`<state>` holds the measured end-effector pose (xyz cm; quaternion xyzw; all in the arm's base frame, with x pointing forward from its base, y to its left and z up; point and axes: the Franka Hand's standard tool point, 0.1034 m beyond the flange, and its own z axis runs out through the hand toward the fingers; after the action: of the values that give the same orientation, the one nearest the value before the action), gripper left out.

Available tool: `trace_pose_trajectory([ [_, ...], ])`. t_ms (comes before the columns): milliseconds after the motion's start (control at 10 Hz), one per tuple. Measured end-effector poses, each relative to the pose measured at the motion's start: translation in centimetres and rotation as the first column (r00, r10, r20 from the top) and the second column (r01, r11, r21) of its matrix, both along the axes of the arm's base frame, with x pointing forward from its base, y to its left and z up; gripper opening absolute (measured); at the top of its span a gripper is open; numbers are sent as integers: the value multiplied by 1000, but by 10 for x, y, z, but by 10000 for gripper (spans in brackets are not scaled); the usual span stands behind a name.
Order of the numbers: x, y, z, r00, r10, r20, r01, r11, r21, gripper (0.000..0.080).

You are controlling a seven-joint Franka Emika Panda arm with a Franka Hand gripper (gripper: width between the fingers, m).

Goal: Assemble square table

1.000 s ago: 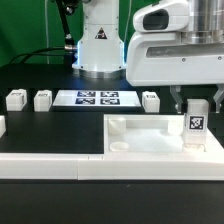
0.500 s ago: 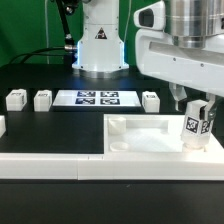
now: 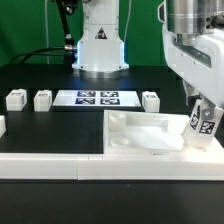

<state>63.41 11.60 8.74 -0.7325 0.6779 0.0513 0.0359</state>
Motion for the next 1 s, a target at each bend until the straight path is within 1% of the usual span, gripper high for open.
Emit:
trace_pose_trajectory([
  [100, 0, 0, 0, 1000, 3, 0, -3, 1000, 3, 291],
  [200, 0, 2, -1, 997, 71, 8, -71, 997, 4, 396],
  [300, 0, 5, 0, 984, 176, 21, -176, 984, 6, 535],
  [400, 2, 10, 3, 943, 331, 43, -331, 944, -1, 613],
  [500, 3, 14, 4, 874, 481, 62, -481, 876, -20, 613],
  [600, 3, 16, 4, 827, 558, 76, -557, 830, -26, 642],
  [700, 3, 14, 3, 754, 651, 85, -651, 758, -33, 642],
  [800, 3, 14, 3, 719, 689, 89, -689, 723, -36, 649],
  [900, 2, 12, 2, 630, 771, 97, -771, 635, -43, 649],
  [1000, 1, 3, -3, 487, 866, 109, -866, 495, -65, 649],
])
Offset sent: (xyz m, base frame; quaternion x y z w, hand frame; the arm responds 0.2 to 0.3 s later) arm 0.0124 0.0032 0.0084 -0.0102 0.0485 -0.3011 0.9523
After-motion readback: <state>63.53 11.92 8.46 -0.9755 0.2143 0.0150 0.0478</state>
